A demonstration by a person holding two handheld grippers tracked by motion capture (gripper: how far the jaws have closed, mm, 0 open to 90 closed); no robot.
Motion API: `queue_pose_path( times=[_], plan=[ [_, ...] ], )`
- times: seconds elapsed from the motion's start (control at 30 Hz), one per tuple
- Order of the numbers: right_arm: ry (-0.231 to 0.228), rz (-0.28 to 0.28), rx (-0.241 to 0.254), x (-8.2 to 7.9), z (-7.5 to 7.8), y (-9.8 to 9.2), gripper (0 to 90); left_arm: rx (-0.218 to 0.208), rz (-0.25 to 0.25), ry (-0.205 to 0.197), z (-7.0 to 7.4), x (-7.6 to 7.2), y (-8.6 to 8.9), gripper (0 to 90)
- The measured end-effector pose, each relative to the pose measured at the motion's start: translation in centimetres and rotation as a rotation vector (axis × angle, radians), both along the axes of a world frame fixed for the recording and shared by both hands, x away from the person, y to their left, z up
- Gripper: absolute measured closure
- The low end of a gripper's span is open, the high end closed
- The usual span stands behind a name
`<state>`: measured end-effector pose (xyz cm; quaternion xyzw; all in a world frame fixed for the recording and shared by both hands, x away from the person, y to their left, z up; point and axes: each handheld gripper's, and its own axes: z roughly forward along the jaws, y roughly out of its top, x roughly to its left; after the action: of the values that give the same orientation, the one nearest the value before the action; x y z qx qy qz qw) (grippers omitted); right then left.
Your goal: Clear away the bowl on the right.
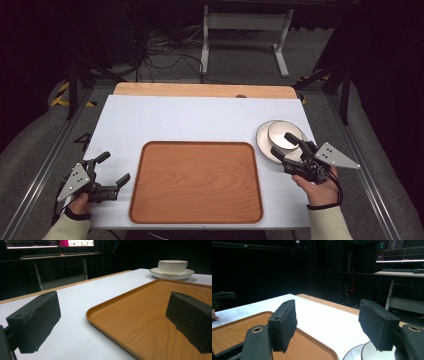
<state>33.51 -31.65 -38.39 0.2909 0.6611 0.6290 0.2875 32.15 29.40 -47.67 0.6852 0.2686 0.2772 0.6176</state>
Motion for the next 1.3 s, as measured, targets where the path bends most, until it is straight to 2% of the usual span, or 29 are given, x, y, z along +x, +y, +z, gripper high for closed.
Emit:
queue_pose_path(
  times=[0.13, 0.2, 0.43, 0.77, 0.87, 0.93, 1.0, 1.2, 1.3],
  plan=[
    [0.017, -0.013, -0.013, 0.7, 0.4, -0.4, 31.5, 0.0, 0.0, 0.0, 0.0, 0.0, 0.0, 0.3],
    [0.041, -0.024, -0.013, 1.0, 0.6, -0.7, 32.4, 0.0, 0.0, 0.0, 0.0, 0.0, 0.0, 0.3],
    [0.068, -0.066, -0.016, 2.4, 1.0, -1.6, 32.4, 0.0, 0.001, 0.001, 0.0, 0.0, 0.0, 0.3],
    [0.072, -0.104, -0.011, 4.0, 1.6, -2.7, 31.2, 0.0, 0.0, 0.001, 0.0, 0.0, 0.0, 0.3],
    [0.058, -0.121, -0.017, 4.5, 1.6, -3.0, 31.2, 0.001, 0.0, 0.0, 0.0, 0.0, 0.0, 0.3],
    [0.053, -0.13, -0.01, 4.8, 1.5, -3.2, 31.2, 0.0, 0.001, 0.001, 0.0, 0.0, 0.0, 0.3],
    [0.08, -0.131, 0.032, 5.3, 1.3, -3.5, 30.6, 0.0, 0.001, 0.0, 0.0, 0.0, 0.0, 0.3],
    [0.069, -0.153, 0.008, 6.2, 1.2, -3.7, 30.9, -0.001, 0.001, 0.002, 0.0, 0.0, 0.0, 0.3],
    [0.079, -0.158, -0.009, 6.4, 1.2, -3.8, 32.2, 0.001, 0.0, 0.001, 0.0, 0.0, 0.0, 0.3]
  ],
)
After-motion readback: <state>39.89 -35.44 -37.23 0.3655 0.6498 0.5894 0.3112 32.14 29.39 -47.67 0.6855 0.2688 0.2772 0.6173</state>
